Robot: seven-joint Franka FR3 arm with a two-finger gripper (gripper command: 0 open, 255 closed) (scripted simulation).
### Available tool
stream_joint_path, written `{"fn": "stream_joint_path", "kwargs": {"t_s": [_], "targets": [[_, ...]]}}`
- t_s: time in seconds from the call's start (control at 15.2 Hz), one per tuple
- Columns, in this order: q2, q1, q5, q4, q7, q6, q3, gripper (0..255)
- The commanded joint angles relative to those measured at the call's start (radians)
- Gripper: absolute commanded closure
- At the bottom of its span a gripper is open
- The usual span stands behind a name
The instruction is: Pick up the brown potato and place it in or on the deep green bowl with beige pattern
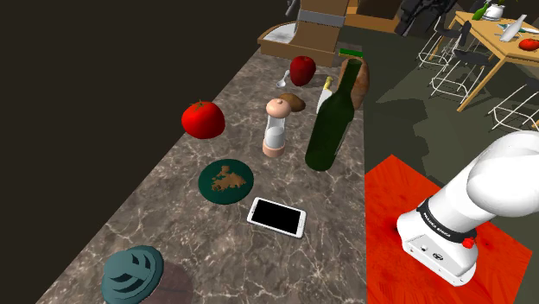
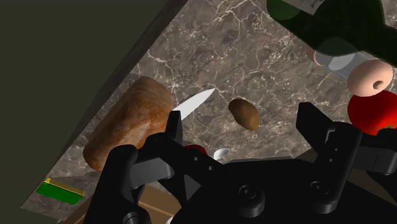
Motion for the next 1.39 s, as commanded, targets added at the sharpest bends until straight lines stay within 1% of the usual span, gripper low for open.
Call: {"fn": "stream_joint_path", "kwargs": {"t_s": [0.0,0.33,0.66,0.99,1.32], "targets": [[0.000,0.000,0.000,0.000,0.000,0.000,0.000,0],[0.147,0.013,-0.001,-0.011,-0.005,0.125,0.015,0],[0.311,0.024,-0.006,0.009,-0.007,0.238,0.029,0],[0.488,0.032,-0.014,0.057,-0.008,0.333,0.045,0],[0.673,0.039,-0.029,0.135,-0.005,0.408,0.059,0]]}}
